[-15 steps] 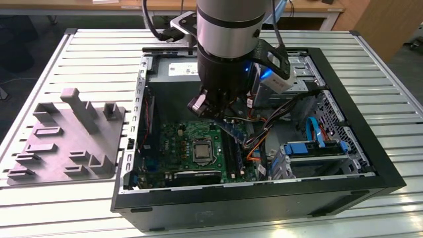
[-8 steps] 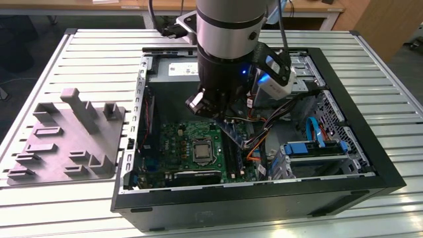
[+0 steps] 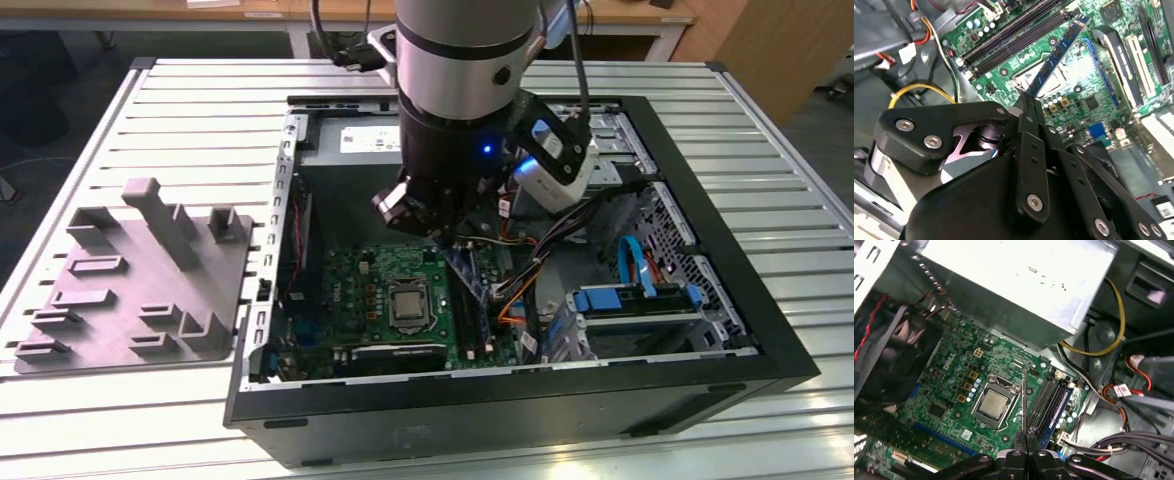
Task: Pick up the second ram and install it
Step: 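Insert the second ram into the second slot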
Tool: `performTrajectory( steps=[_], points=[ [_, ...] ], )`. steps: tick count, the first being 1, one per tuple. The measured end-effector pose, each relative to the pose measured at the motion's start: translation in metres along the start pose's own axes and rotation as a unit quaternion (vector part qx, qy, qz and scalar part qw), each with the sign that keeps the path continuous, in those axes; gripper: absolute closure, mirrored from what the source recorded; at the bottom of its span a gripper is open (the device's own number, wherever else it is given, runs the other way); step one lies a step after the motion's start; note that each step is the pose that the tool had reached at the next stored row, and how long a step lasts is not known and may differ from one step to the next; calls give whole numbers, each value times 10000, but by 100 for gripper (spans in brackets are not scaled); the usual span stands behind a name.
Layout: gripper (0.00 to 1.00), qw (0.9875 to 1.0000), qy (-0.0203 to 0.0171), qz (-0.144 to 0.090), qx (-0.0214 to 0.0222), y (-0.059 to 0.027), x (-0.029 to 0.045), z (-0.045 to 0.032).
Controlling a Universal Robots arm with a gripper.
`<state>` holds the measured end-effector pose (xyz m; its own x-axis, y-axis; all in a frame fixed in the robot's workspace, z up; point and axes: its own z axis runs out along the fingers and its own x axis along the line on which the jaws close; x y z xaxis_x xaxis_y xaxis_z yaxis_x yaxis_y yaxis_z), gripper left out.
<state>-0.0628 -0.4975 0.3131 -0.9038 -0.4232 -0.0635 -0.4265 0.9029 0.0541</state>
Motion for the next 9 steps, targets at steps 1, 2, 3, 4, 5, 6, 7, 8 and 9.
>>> performTrajectory(
  steps=[1, 2, 3, 4, 5, 6, 7, 8, 9],
  points=[
    [89, 10000, -5, 89, 5, 0, 0, 2],
    [89, 9998, -10, 179, 11, 0, 0, 3],
    [89, 9996, -15, 268, 17, 0, 0, 4],
    [89, 9994, -20, 358, 23, 0, 0, 5],
    [89, 9990, -25, 451, 28, 0, 0, 7],
    [89, 9985, -30, 542, 34, 0, 0, 8],
    [89, 9980, -35, 632, 40, 0, 0, 10],
    [89, 9974, -39, 721, 46, 0, 1, 11],
    [89, 9967, -44, 811, 52, -1, 1, 12]
  ],
)
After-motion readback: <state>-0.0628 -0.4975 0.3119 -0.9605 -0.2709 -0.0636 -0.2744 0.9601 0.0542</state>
